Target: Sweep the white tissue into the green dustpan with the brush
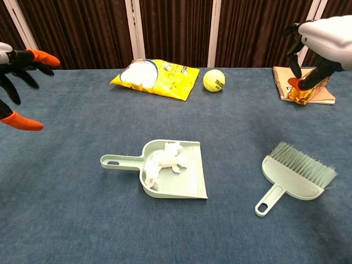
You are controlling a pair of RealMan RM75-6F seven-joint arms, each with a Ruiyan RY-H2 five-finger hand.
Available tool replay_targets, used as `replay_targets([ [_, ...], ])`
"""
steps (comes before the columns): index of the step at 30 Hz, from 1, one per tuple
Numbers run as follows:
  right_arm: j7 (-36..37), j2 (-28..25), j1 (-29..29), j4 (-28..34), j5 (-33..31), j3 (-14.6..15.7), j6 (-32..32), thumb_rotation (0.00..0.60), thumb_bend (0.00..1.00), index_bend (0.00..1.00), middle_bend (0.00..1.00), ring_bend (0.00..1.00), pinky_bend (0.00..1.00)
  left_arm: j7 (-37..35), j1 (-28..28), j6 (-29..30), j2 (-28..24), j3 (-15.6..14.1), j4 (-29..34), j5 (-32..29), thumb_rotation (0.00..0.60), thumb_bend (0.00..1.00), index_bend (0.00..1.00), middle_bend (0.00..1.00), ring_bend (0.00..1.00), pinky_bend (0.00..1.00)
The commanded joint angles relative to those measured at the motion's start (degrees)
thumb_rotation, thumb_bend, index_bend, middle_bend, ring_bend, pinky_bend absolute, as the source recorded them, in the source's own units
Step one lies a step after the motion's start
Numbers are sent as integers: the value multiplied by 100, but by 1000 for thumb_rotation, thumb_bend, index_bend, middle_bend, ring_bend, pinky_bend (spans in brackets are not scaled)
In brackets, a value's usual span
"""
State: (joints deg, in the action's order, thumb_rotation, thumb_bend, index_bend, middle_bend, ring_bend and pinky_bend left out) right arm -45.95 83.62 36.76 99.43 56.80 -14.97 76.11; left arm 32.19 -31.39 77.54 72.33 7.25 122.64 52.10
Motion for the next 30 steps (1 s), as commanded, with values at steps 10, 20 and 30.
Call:
replay_targets([
  [10,653,-766,-497,722,610,582,-15,600,401,0,37,25,162,-403,680,334,-586,-836,-33,1580,600,0,0,0,0,80],
  [20,2152,-1863,-1664,961,1992,1896,358,600,329,0,0,0,13,-1191,1678,1122,-853,-1911,-1278,3488,600,0,0,0,0,0],
  [30,3081,-1866,-2691,6,3238,2538,1447,600,329,0,0,0,0,-1867,2321,1796,-808,-2076,-2499,4095,600,0,0,0,0,0],
])
